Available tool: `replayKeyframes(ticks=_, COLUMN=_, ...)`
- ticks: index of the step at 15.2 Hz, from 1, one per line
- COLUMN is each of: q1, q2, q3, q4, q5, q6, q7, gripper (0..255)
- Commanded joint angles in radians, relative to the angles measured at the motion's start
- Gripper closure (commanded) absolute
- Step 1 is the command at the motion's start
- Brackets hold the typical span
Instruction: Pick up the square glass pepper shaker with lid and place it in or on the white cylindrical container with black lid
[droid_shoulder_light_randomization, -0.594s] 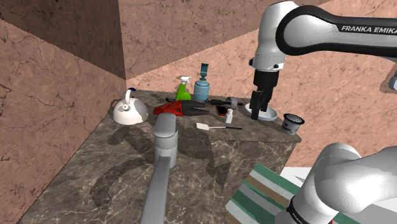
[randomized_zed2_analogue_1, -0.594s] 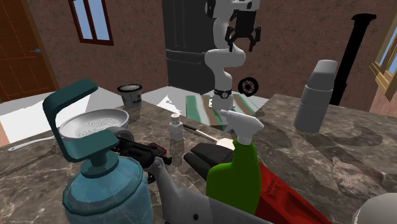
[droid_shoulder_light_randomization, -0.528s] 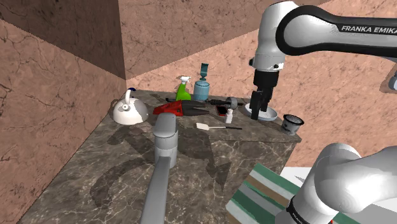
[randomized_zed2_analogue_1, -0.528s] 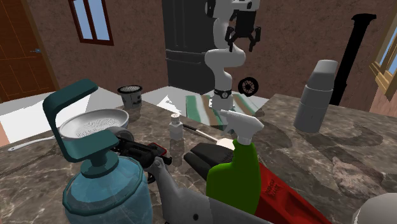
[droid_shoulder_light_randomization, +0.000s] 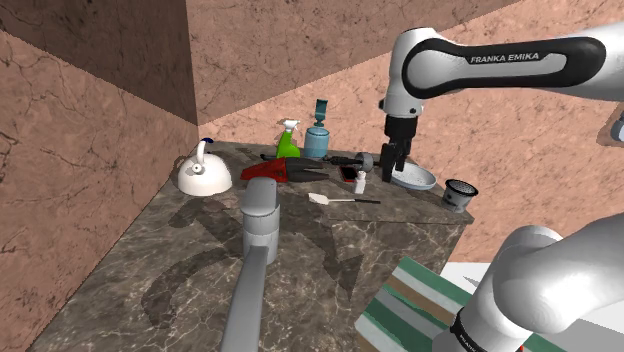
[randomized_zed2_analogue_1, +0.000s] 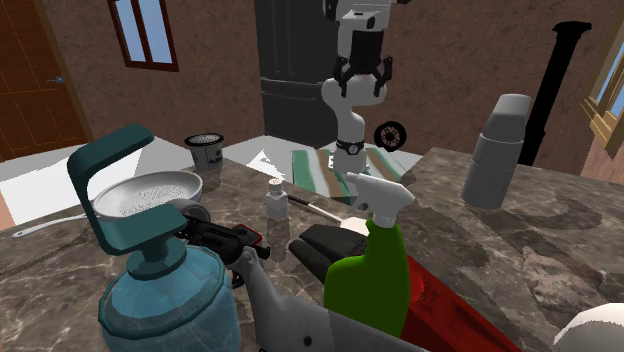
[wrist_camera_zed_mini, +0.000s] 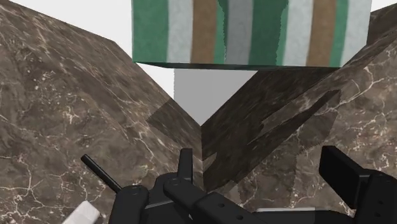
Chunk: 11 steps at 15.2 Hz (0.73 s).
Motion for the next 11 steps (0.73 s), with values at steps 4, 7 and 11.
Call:
replayKeyframes(ticks=4, q1=-0.021, q2=0.147, q3=-0.074, q4=0.055, q5=-0.035, q6=0.099, q7=-0.094, gripper=0)
replayKeyframes(ticks=7, q1=-0.031, q2=0.248, q3=-0.114, q4=0.107, q5=-0.041, q6=0.151, q7=-0.151, gripper=0)
replayKeyframes(ticks=11, q1=-0.043, q2=0.391, q3=-0.161, q4=0.194, q5=-0.033, q6=0.210, q7=-0.228, gripper=0)
